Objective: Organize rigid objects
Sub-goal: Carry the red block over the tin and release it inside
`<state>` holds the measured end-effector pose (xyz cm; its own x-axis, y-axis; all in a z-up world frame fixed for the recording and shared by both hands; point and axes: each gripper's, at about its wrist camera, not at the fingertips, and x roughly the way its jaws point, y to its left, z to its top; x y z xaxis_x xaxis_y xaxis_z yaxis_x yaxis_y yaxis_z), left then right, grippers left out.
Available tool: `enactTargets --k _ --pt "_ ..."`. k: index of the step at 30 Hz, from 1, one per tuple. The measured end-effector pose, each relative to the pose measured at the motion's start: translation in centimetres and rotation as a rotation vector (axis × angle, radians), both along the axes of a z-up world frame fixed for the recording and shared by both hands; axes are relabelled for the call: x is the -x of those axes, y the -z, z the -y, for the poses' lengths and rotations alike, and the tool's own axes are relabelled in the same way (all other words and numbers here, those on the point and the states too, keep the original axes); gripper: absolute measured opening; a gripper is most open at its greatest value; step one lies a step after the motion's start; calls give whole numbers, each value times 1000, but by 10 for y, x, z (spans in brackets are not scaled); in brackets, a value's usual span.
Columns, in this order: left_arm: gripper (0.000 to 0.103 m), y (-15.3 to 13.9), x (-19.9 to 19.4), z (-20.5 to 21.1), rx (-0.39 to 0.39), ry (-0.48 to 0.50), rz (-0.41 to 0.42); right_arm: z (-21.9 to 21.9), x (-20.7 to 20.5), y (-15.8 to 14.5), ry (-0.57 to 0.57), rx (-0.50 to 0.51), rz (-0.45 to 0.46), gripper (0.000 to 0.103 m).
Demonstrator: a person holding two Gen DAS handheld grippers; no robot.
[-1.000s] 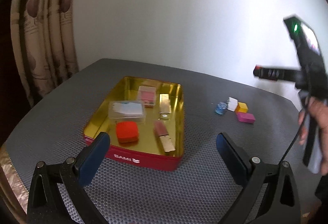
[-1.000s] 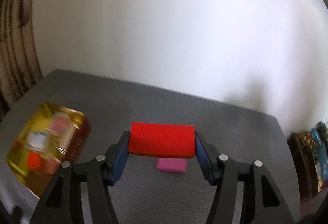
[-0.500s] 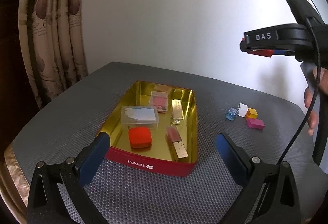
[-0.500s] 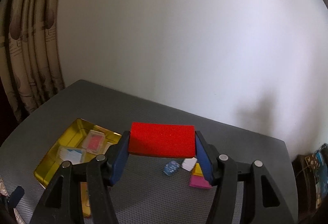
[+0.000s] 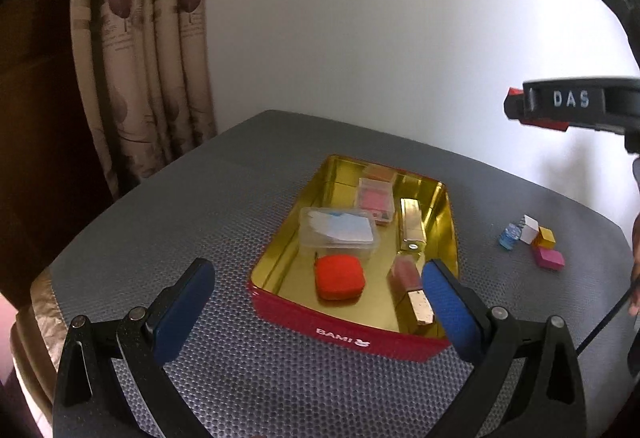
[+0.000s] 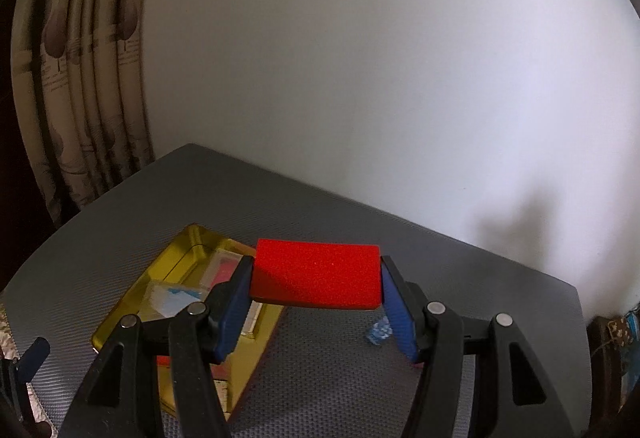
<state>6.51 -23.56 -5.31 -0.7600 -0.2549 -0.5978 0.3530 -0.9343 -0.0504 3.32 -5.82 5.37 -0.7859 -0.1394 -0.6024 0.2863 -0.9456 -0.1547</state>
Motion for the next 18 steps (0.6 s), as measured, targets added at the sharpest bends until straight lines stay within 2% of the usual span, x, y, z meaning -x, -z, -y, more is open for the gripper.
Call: enactTargets --k 5,10,15,18 --pt "102 -6 -1 29 -5 -88 -4 6 -1 11 -42 15 50 62" --pt "102 -18 -7 63 0 -185 -51 11 -7 31 -108 -4 106 62" --pt "102 -18 -8 89 3 -245 -45 26 -19 64 -239 -13 211 62" --pt "102 -17 -12 101 -16 -272 -49 47 -18 85 -269 -43 255 62"
